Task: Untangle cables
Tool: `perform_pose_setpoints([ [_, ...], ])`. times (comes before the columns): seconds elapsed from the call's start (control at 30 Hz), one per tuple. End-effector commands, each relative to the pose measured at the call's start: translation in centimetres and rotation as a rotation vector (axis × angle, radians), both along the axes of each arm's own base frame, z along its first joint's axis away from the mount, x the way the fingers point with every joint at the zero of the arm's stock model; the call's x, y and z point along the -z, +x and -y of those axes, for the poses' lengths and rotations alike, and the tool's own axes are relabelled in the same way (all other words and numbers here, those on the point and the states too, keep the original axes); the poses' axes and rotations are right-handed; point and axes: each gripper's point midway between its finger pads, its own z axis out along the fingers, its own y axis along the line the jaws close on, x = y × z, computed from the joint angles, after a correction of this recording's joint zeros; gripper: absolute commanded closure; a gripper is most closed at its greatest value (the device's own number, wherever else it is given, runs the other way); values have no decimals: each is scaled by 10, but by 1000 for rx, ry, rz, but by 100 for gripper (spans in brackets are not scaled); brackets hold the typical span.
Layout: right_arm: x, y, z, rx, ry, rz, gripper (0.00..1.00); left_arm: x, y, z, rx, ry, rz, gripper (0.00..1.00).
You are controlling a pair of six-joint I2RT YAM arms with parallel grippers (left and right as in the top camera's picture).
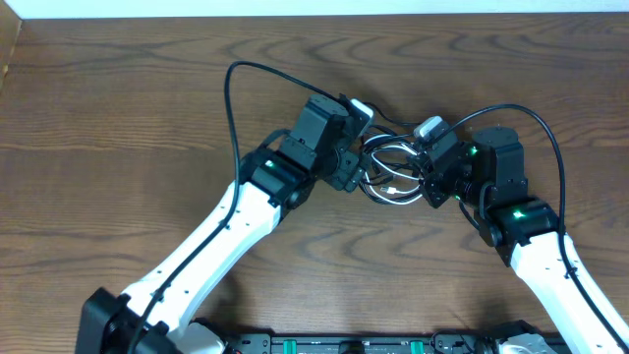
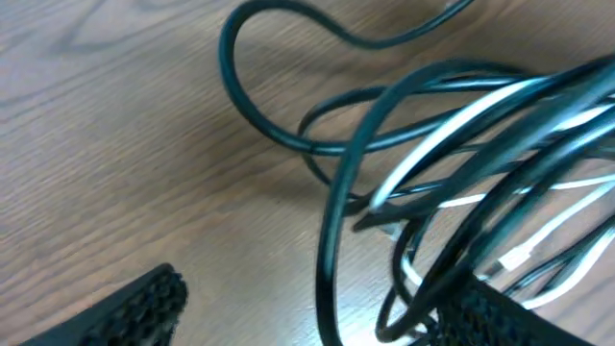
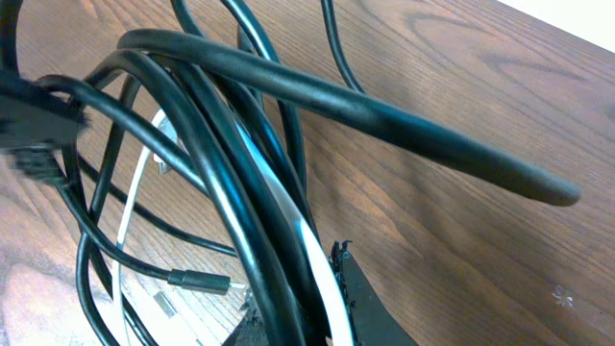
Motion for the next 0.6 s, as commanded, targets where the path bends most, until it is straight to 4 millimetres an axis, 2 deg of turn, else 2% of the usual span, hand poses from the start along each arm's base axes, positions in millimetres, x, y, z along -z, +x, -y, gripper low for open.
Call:
perform_pose_setpoints([
  [0.0,-2,-2,-3,-24,14,3,99,-5,14,-9,-58,31,45,25],
  [0.03,-2,-2,-3,-24,13,3,99,-5,15,-10,-61,28,48,29],
  [0.17,-2,-2,-3,-26,11,5,99,-6,17,-11,-66,25,51,32],
  [0.27,-2,-2,-3,-27,9,7,99,-6,8,-4,-26,-9,15,55],
  [0.33,-2,-2,-3,-27,9,7,99,-6,1,3,12,-40,-13,75],
  [0.4,-2,-2,-3,-27,9,7,99,-7,-4,6,34,-58,-33,81],
  [0.5,-2,-2,-3,-28,9,7,99,-7,-8,9,51,-73,-46,81],
  [0.57,-2,-2,-3,-28,9,7,99,-7,-8,10,52,-73,-46,92],
])
